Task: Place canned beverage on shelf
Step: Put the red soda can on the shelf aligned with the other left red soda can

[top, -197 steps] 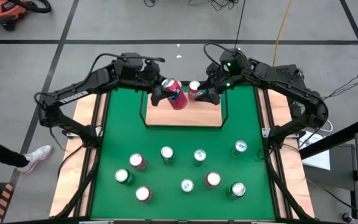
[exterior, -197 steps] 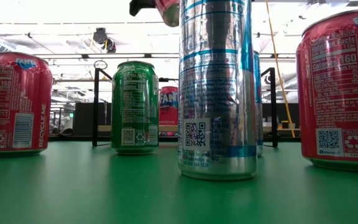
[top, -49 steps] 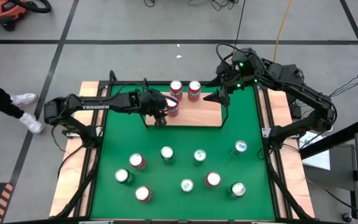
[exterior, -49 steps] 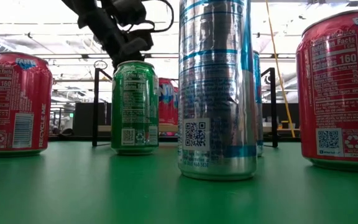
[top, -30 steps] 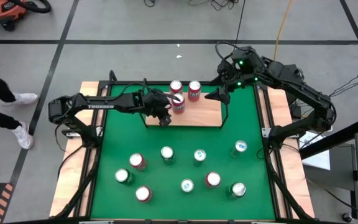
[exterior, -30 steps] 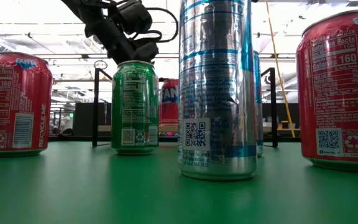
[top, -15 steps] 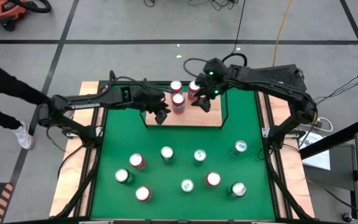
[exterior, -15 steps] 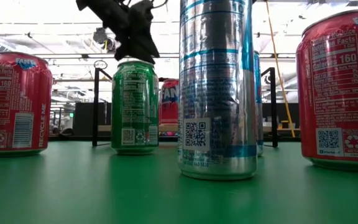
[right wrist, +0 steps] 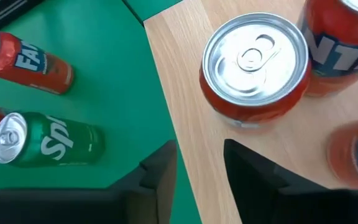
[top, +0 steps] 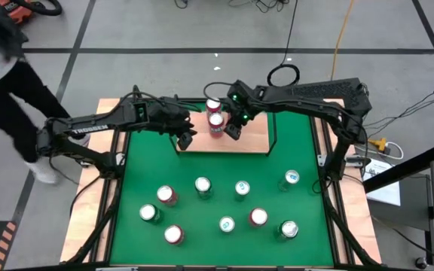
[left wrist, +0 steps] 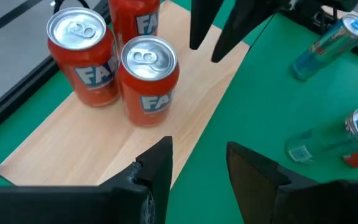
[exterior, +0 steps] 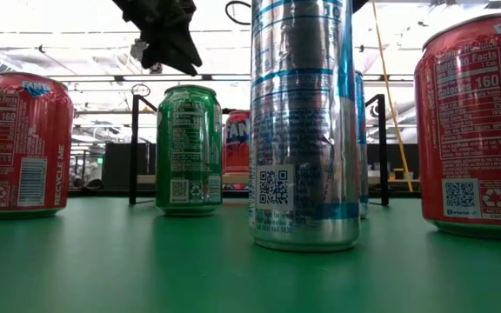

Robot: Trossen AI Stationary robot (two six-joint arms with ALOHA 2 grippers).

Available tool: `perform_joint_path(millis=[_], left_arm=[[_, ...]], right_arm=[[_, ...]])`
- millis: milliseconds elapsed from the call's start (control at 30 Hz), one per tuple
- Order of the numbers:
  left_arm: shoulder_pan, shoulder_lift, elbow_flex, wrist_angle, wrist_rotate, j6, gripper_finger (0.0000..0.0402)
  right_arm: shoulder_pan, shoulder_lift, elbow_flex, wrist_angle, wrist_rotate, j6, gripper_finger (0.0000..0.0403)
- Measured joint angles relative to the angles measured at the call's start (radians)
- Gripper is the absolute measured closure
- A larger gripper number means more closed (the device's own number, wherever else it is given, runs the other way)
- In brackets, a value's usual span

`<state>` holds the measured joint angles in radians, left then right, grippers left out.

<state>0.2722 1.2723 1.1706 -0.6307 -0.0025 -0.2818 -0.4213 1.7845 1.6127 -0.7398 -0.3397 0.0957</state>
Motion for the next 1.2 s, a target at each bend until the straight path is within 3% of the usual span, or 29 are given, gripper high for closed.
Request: perform_joint_path(millis=[800,1033,1200], left_arm=[[0.000,-0.001,-0.001,-0.007,0.001,0.027,0.0252],[0.000,-0.001,-0.001,-0.008,0.005,0.025,0.0252],[-0.004,-0.001,-0.001,-0.008,0.006,0.025,0.0252]], right_arm=[[0.001,0.030,0.000,0.119,0.051,-0.006,0.0294],[0.001,0.006,-0.001,0.035,0.062,-0.011,0.0294],[0.001,0.014,-0.001,-0.010,0.152,-0.061,0.0294]])
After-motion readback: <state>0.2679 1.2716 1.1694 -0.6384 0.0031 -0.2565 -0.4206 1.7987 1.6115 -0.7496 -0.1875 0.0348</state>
